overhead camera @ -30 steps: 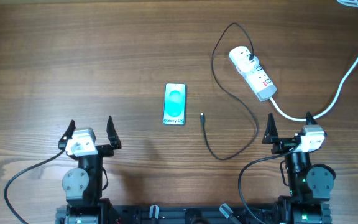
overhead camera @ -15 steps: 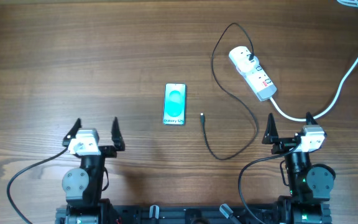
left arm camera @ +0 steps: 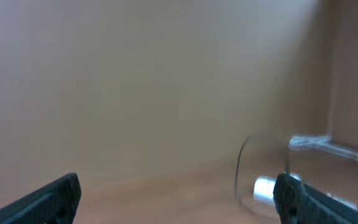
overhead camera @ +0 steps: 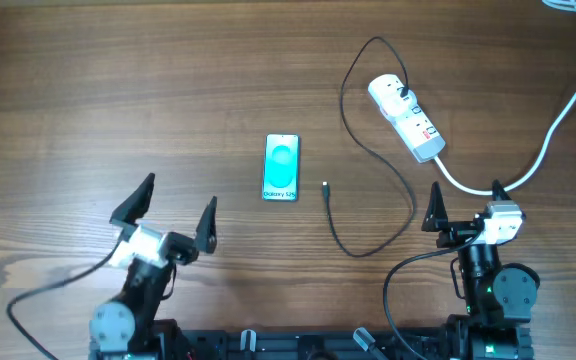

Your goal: Plug charger to phone and switch on socket

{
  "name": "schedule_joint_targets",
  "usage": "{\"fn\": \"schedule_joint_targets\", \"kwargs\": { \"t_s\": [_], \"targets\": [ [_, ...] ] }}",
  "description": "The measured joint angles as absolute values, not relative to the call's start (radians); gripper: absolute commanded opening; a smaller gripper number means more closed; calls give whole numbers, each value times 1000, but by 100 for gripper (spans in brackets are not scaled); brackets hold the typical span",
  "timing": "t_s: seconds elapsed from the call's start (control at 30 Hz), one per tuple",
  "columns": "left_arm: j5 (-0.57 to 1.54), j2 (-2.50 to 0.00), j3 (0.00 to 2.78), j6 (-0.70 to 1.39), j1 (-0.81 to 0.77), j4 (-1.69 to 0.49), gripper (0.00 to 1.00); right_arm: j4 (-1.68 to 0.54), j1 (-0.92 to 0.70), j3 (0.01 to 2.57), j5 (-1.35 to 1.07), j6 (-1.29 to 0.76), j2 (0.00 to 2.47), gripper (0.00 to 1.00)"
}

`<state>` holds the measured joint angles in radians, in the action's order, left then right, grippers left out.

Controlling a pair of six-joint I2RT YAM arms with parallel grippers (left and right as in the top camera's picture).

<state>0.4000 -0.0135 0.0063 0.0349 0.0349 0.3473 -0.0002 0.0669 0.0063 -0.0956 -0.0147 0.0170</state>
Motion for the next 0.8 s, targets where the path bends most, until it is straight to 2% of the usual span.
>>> {"fn": "schedule_joint_targets", "kwargs": {
  "t_s": [0.13, 0.33, 0.5, 0.8],
  "targets": [
    [426, -13, 18, 131, 35, 574, 100, 0, 67, 6, -96, -15, 19, 100],
    [433, -24, 185, 218, 35, 458, 100, 0, 67, 6, -96, -15, 19, 100],
    [442, -218, 530, 235, 35, 31, 100, 0, 67, 6, -96, -15, 21, 100],
    [501, -984, 1301, 243, 33, -865, 100, 0, 67, 6, -96, -15, 22, 100]
  ]
}}
